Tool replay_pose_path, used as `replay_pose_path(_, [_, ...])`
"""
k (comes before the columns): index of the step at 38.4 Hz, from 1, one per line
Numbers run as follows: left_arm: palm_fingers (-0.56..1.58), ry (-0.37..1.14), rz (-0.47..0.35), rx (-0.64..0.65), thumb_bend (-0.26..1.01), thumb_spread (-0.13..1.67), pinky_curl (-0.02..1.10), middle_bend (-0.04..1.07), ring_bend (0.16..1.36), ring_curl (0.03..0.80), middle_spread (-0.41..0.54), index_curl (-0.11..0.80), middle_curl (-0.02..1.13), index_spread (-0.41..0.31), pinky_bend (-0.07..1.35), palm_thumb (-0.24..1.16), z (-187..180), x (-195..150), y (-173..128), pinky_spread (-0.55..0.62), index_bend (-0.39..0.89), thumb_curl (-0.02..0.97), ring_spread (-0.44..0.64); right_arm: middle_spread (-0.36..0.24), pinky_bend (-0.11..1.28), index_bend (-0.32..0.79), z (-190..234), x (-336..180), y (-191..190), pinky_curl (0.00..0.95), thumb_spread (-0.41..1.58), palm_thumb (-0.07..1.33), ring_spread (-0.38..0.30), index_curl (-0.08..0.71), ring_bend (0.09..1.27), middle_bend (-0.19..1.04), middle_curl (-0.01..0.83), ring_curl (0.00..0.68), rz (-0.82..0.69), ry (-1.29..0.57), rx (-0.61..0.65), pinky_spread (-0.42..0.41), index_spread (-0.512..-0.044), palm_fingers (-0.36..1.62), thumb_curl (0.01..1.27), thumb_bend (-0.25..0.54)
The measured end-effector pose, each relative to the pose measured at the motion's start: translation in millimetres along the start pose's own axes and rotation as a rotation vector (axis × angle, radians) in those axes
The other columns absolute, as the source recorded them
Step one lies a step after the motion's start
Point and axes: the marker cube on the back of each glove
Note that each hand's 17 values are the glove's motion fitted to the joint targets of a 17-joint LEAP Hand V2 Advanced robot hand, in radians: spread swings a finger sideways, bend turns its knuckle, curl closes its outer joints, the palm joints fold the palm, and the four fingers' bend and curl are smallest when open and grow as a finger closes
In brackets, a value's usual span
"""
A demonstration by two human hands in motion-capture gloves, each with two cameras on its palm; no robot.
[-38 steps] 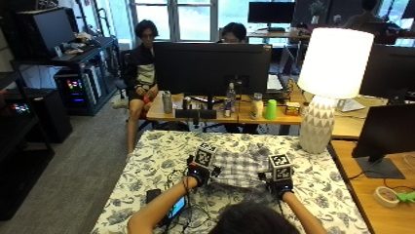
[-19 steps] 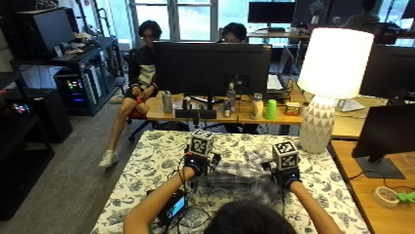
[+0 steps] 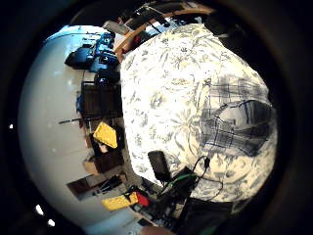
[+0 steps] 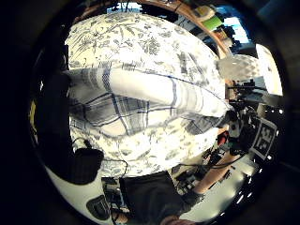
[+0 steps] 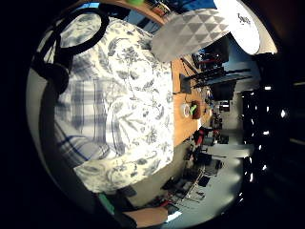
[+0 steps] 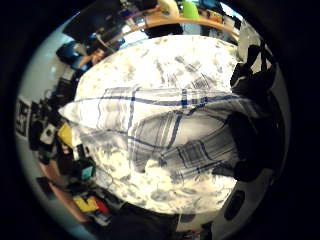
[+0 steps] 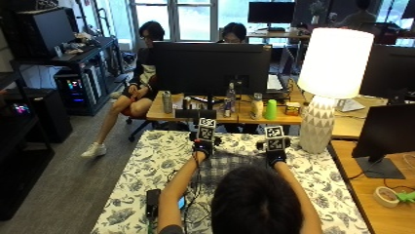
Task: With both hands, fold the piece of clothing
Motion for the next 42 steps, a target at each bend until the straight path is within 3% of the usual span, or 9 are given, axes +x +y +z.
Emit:
replay_pose_path(6, [0.57, -0.052, -0.043, -0.069, 0.14, 1.57, 0.22, 0.16, 0.32, 0.344, -0.078, 0.590, 0.36, -0.244, 0.15, 0.44, 27.3, 10.3, -40.1, 0.25, 0.80, 0.190, 0.06, -0.196, 0.31, 0.10, 38.0, -2.5, -35.8, 0.394, 1.15, 1.10, -0.233, 0.376, 0.63, 0.48, 0.508, 0.463, 0.071, 0.010, 0.119, -0.227, -0.277, 1.18, 0.32, -0.005])
replay_pose_path(10, [0.57, -0.097, -0.090, 0.017, 0.14, 1.57, 0.22, 0.16, 0.32, 0.345, -0.078, 0.587, 0.35, -0.243, 0.15, 0.44, 38.3, 13.1, -70.2, 0.24, 0.79, 0.192, 0.05, -0.201, 0.32, 0.09, 57.4, -6.4, -47.7, 0.395, 1.18, 1.11, -0.234, 0.351, 0.63, 0.49, 0.512, 0.464, 0.075, 0.021, 0.166, -0.213, -0.283, 1.14, 0.32, 0.000])
replay_pose_path(12, [0.57, -0.110, -0.083, -0.012, 0.14, 1.57, 0.22, 0.16, 0.32, 0.345, -0.081, 0.587, 0.35, -0.243, 0.15, 0.43, 44.6, 15.3, -76.2, 0.24, 0.79, 0.193, 0.04, -0.202, 0.32, 0.09, 65.5, -11.7, -56.4, 0.395, 1.18, 1.12, -0.234, 0.343, 0.62, 0.49, 0.512, 0.464, 0.058, 0.004, 0.203, -0.208, -0.284, 1.13, 0.32, 0.001])
replay_pose_path(14, [0.57, -0.121, -0.067, -0.074, 0.14, 1.57, 0.22, 0.16, 0.32, 0.346, -0.082, 0.585, 0.35, -0.243, 0.15, 0.43, 51.7, 17.7, -78.9, 0.23, 0.78, 0.195, 0.04, -0.202, 0.31, 0.10, 72.2, -17.1, -58.0, 0.396, 1.19, 1.12, -0.234, 0.336, 0.62, 0.50, 0.514, 0.464, 0.040, -0.012, 0.195, -0.205, -0.286, 1.14, 0.32, -0.002])
replay_pose_path(18, [0.58, -0.140, -0.042, -0.133, 0.13, 1.57, 0.22, 0.16, 0.33, 0.348, -0.084, 0.583, 0.35, -0.243, 0.15, 0.42, 62.8, 21.7, -87.2, 0.23, 0.78, 0.194, 0.03, -0.202, 0.30, 0.11, 77.8, -35.4, -39.7, 0.393, 1.20, 1.13, -0.232, 0.324, 0.61, 0.50, 0.514, 0.460, -0.018, -0.123, 0.057, -0.189, -0.289, 1.12, 0.32, -0.005])
replay_pose_path(22, [0.56, -0.180, -0.051, -0.067, 0.12, 1.57, 0.23, 0.16, 0.35, 0.355, -0.082, 0.563, 0.35, -0.236, 0.17, 0.40, 66.0, 20.7, -98.6, 0.23, 0.71, 0.191, 0.02, -0.200, 0.29, 0.12, 79.1, -17.9, -47.4, 0.391, 1.20, 1.13, -0.229, 0.319, 0.55, 0.46, 0.505, 0.447, 0.011, -0.062, 0.122, -0.170, -0.291, 1.05, 0.32, -0.004])
replay_pose_path(28, [0.43, -0.181, -0.062, 0.010, 0.10, 1.57, 0.27, 0.15, 0.44, 0.383, -0.036, 0.481, 0.35, -0.183, 0.24, 0.34, 52.1, 16.2, -89.8, 0.23, 0.41, 0.171, 0.02, -0.182, 0.32, 0.09, 77.2, 19.0, -63.8, 0.404, 1.23, 1.06, -0.205, 0.311, 0.51, 0.34, 0.472, 0.441, 0.097, 0.043, 0.259, -0.130, -0.292, 0.92, 0.30, -0.038])
replay_pose_path(35, [0.41, -0.128, -0.075, 0.117, 0.05, 1.53, 0.29, 0.13, 0.46, 0.379, 0.002, 0.452, 0.32, -0.150, 0.26, 0.26, 24.8, 14.0, -65.3, 0.23, 0.32, 0.147, 0.04, -0.145, 0.37, 0.03, 52.5, 49.2, -44.0, 0.415, 1.29, 0.90, -0.176, 0.254, 0.52, 0.27, 0.453, 0.440, 0.172, 0.006, 0.195, -0.092, -0.296, 0.79, 0.25, -0.049])
replay_pose_path(42, [0.40, -0.050, -0.014, 0.175, 0.01, 1.47, 0.31, 0.13, 0.47, 0.376, 0.032, 0.444, 0.30, -0.130, 0.27, 0.20, 4.2, 21.8, -33.3, 0.23, 0.26, 0.138, 0.05, -0.122, 0.37, 0.05, 30.2, 60.9, -25.5, 0.406, 1.33, 0.79, -0.149, 0.212, 0.54, 0.28, 0.453, 0.437, 0.187, -0.098, 0.114, -0.048, -0.295, 0.74, 0.22, -0.035])
